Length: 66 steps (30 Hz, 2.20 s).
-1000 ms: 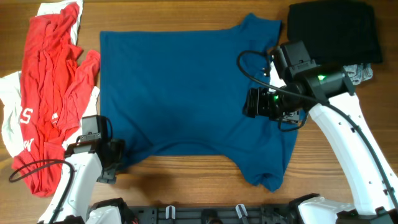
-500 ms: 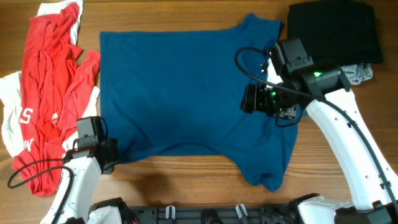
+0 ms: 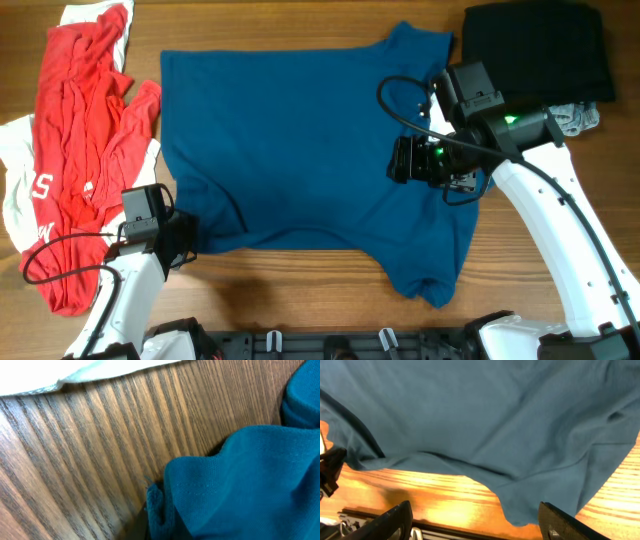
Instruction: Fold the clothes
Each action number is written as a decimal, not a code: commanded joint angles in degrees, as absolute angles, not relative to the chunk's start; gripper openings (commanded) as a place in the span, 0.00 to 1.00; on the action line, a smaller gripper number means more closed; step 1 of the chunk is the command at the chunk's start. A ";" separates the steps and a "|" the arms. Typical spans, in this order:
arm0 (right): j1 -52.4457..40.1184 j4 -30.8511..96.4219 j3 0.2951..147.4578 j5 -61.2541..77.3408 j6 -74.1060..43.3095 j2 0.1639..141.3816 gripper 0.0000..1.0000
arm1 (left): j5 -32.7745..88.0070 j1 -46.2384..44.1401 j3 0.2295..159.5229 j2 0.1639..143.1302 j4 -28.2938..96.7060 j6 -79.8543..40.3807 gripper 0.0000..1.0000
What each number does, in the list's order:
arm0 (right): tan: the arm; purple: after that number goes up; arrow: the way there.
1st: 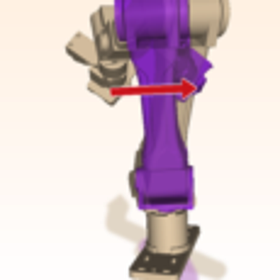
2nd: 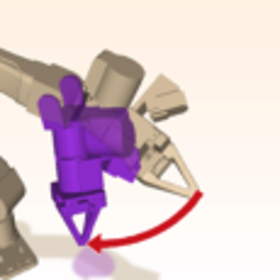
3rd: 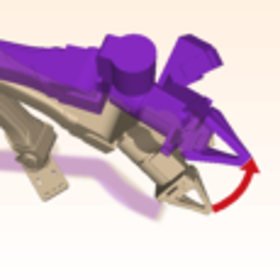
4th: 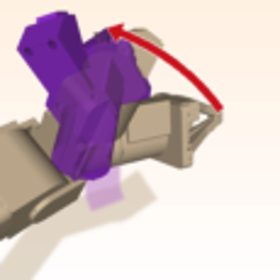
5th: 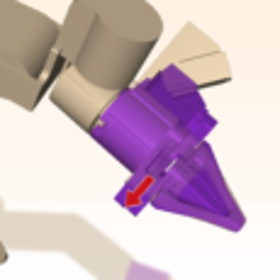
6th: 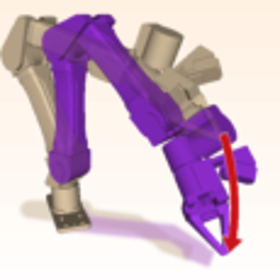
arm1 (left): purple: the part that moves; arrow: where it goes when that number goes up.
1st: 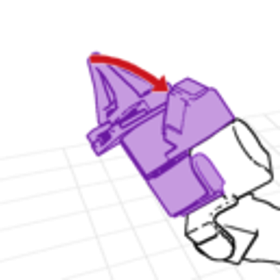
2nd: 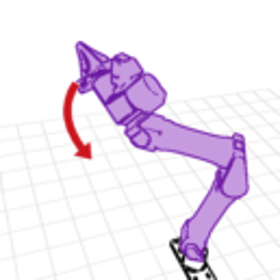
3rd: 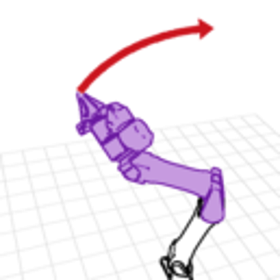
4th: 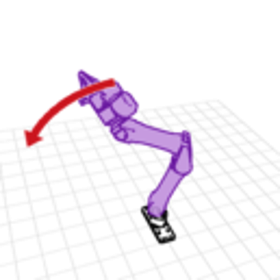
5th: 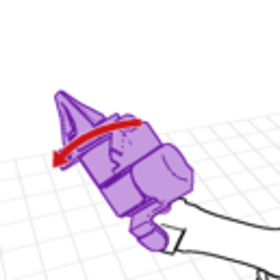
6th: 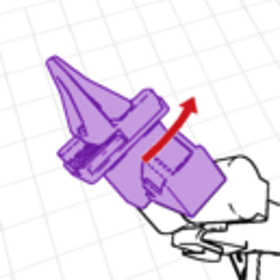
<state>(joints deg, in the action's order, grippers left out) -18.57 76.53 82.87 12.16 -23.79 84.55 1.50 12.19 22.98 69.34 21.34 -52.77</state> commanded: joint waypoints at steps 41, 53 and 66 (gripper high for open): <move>-41.65 64.36 48.53 12.43 -60.05 76.42 0.62 | -1.13 20.62 22.09 69.76 -5.63 -51.20 0.04; -41.60 63.22 42.35 12.08 -64.60 76.69 0.53 | -1.17 22.41 22.09 69.76 -11.64 -51.20 0.04; -41.60 54.26 34.11 10.00 -68.14 76.71 0.47 | -1.15 22.41 22.09 69.76 -12.03 -51.18 0.04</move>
<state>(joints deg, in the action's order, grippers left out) -41.34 56.21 34.94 12.58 -66.17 76.29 0.32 21.82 22.37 69.58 -11.64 -52.56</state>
